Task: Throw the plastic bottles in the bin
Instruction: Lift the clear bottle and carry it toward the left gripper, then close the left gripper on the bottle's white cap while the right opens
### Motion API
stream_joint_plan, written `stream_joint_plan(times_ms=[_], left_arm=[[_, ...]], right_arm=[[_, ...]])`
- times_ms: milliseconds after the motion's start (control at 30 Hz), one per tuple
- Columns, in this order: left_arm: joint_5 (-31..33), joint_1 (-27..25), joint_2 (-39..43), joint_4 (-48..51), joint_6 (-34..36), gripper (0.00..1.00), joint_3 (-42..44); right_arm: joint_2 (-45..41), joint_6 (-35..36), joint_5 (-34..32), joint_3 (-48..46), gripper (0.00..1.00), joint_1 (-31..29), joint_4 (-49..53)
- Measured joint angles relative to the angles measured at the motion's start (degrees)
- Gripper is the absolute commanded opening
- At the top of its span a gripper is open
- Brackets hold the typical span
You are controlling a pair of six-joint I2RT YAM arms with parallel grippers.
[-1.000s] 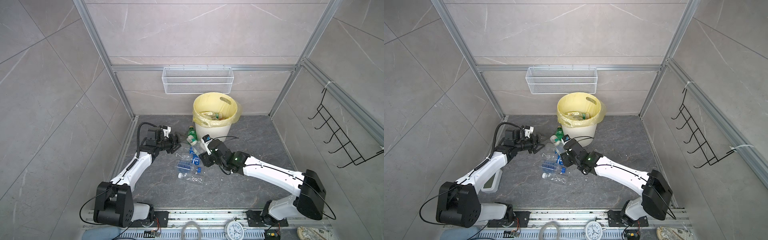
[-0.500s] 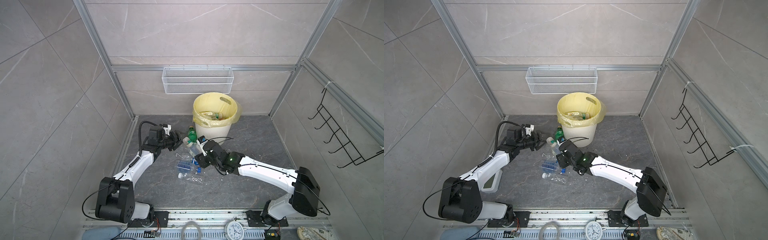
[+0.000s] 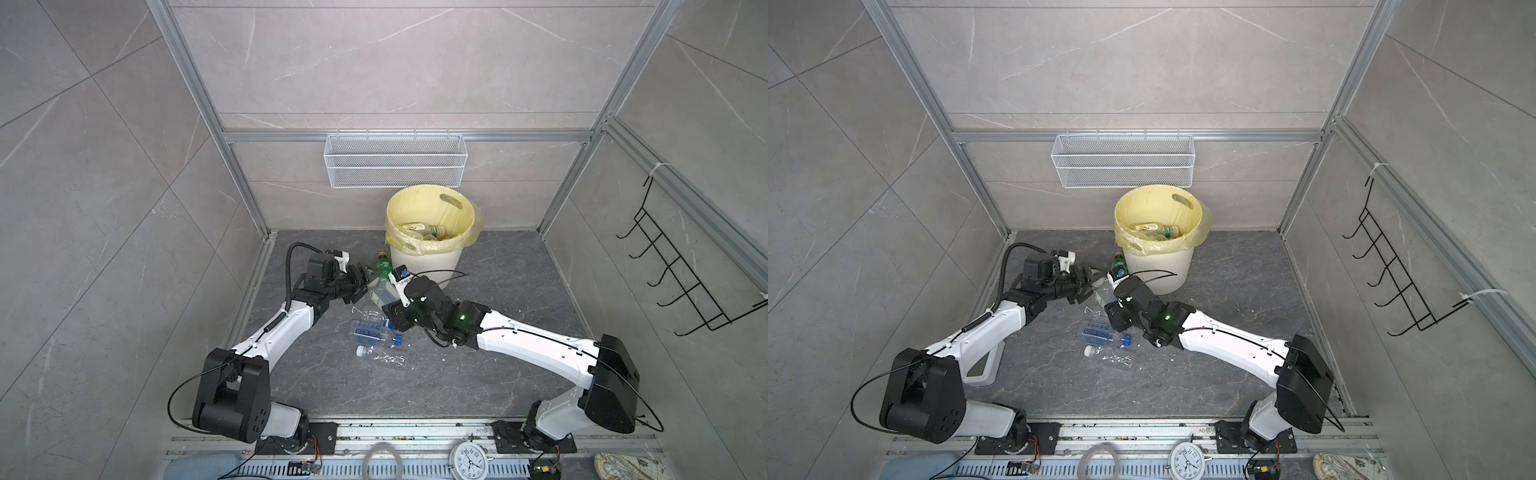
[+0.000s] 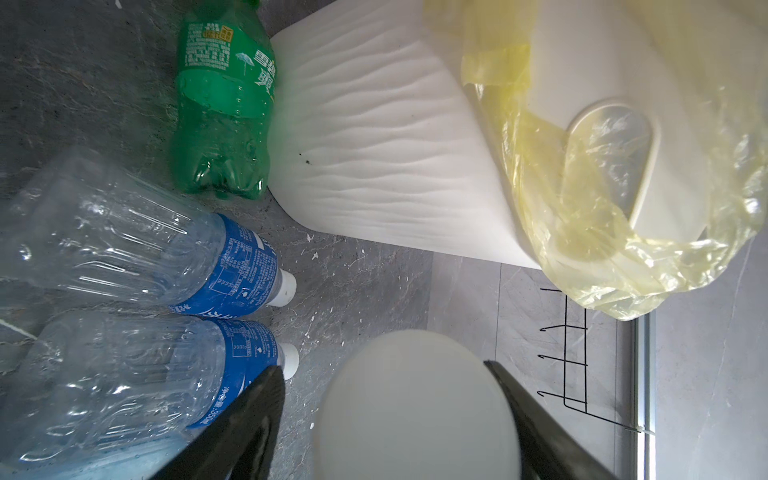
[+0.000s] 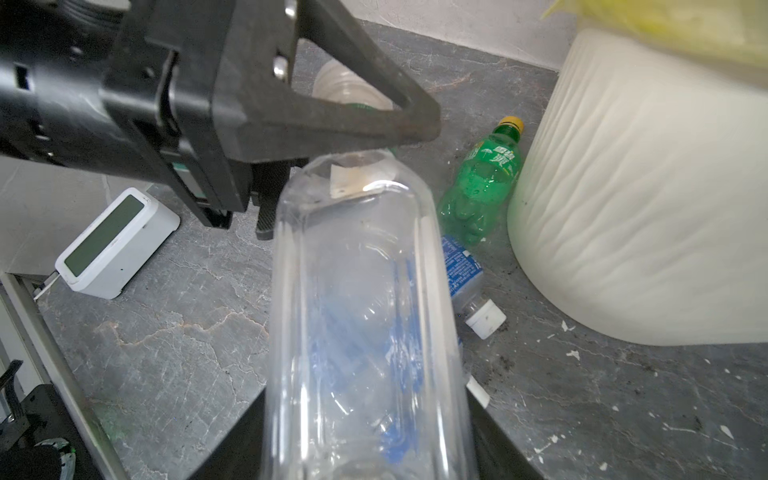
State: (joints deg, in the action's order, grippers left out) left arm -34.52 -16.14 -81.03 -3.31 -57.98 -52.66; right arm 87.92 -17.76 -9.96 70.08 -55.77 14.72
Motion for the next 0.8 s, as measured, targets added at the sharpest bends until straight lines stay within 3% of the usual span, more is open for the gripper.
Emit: stream_joint_plan(times_ms=[367, 500, 700, 800], left_arm=[[1.66, 0.0, 1.22, 0.22, -0.35, 0.48, -0.04], [1.99, 0.04, 2.32, 0.46, -1.25, 0.35, -0.42], [2.97, 0.44, 2.86, 1.79, -0.48, 0.31, -1.18], [2.99, 1.14, 2.91, 2.67, 0.2, 0.3, -1.66]], right_arm=[[0.44, 0.0, 1.2, 0.33, 0.44, -0.52, 0.0], [1.25, 0.0, 1.55, 0.46, 0.47, -0.9, -0.26], [2.38, 0.42, 1.84, 1.4, 0.62, -1.01, -0.72], [3.15, 0.87, 2.08, 2.36, 0.75, -1.01, -0.66]])
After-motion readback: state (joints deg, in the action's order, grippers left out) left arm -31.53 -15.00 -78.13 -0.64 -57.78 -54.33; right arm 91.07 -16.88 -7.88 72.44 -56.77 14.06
